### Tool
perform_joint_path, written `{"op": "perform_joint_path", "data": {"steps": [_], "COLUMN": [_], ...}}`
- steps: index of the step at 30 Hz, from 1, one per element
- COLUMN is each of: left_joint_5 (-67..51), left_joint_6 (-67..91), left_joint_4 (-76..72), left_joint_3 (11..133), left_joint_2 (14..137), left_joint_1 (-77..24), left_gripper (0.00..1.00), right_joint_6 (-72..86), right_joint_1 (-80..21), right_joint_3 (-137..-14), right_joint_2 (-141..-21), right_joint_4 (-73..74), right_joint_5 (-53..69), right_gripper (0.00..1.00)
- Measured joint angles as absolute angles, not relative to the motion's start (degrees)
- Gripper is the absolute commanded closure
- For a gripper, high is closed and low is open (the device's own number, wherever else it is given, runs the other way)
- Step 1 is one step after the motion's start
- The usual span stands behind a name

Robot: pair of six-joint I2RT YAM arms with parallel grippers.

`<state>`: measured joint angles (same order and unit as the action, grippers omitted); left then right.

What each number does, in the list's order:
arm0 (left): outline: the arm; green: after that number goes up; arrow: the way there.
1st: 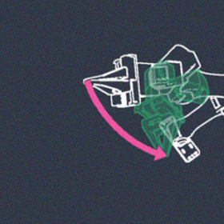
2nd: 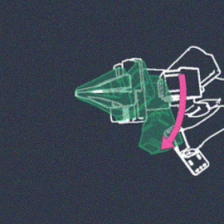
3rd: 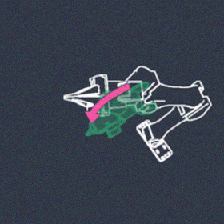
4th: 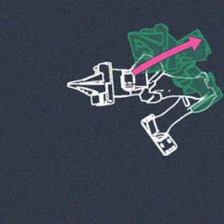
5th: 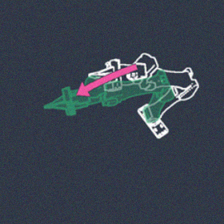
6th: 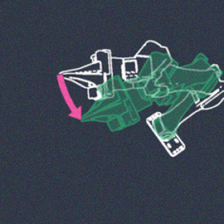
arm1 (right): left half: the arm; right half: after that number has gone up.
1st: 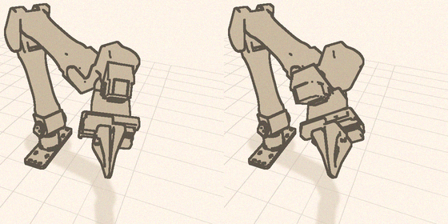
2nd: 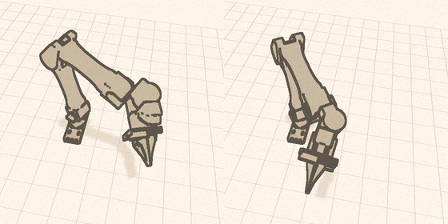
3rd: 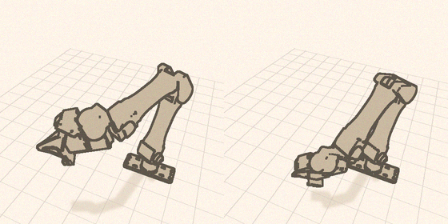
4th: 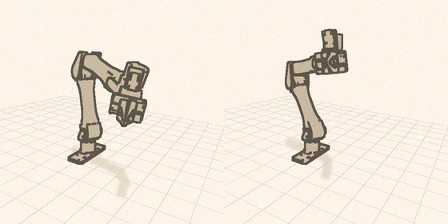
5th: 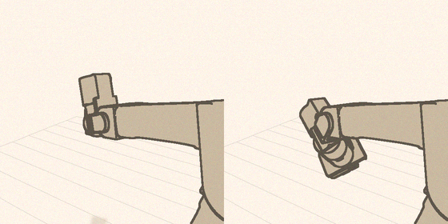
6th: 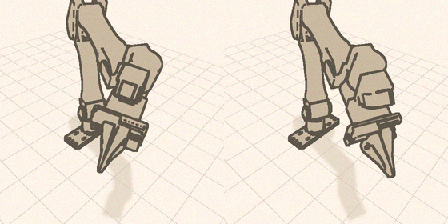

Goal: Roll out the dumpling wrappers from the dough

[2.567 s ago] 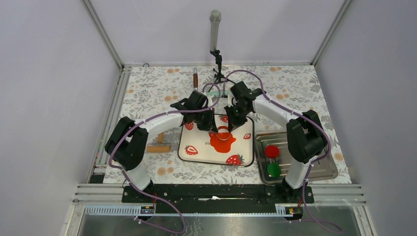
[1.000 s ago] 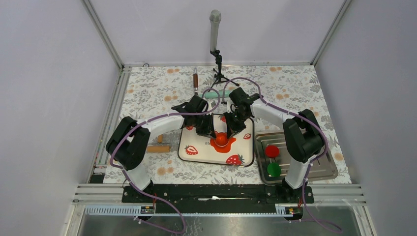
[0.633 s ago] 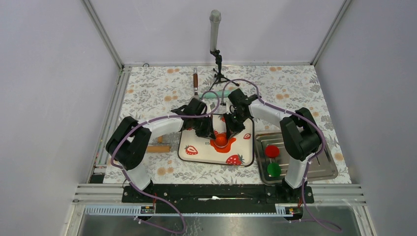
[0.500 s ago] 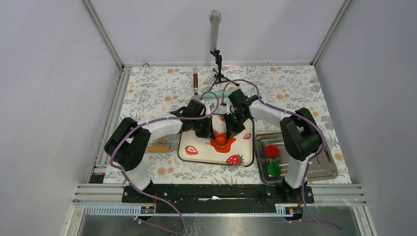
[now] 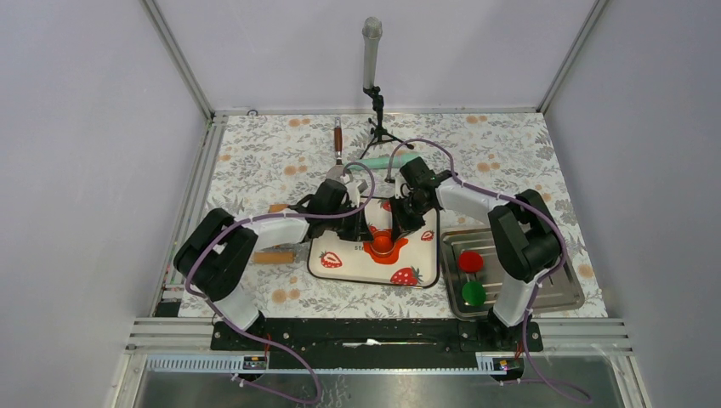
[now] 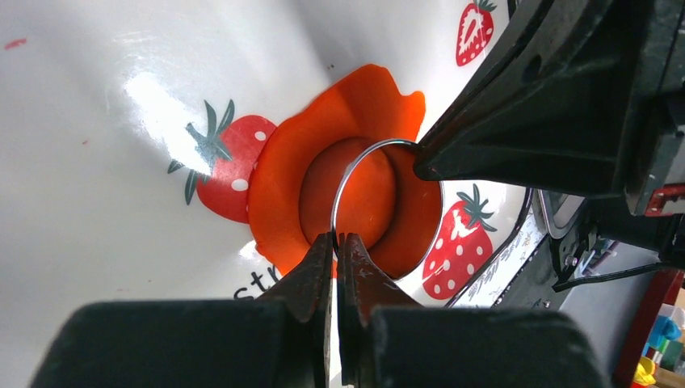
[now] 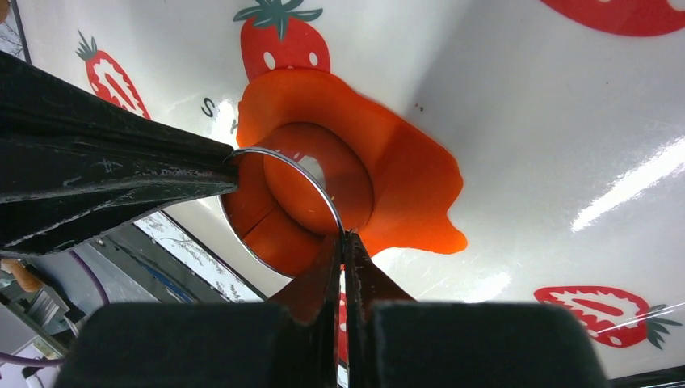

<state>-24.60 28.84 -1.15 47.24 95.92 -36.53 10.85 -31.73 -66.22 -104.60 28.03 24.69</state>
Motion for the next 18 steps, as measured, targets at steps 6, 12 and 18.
{"op": "perform_joint_path", "data": {"steps": [6,12,18], "left_joint_5": [-24.58,-21.39,-19.77], "left_joint_6": [27.88,24.88,25.04], "left_joint_4": [-7.25,-0.64,6.92], "left_joint_3": [43.83,48.16,50.46], "left_joint_2": [94.85,95.29,93.34], "left_joint_1": [-36.56,-37.1,-36.12], "left_gripper": [1.0,0.58,0.49], "right_joint_6": [11.09,10.46,8.86], "right_joint_1": [-31.66,-30.79,-28.64], "right_joint_3": [-64.95,-66.54,-69.41], "right_joint_2": [-103.63,-104.29,-105.47], "right_joint_4": [26.44,28.36,32.75], "right_joint_5": [24.73,26.85,31.24], "right_gripper": [1.0,0.71,0.6]}}
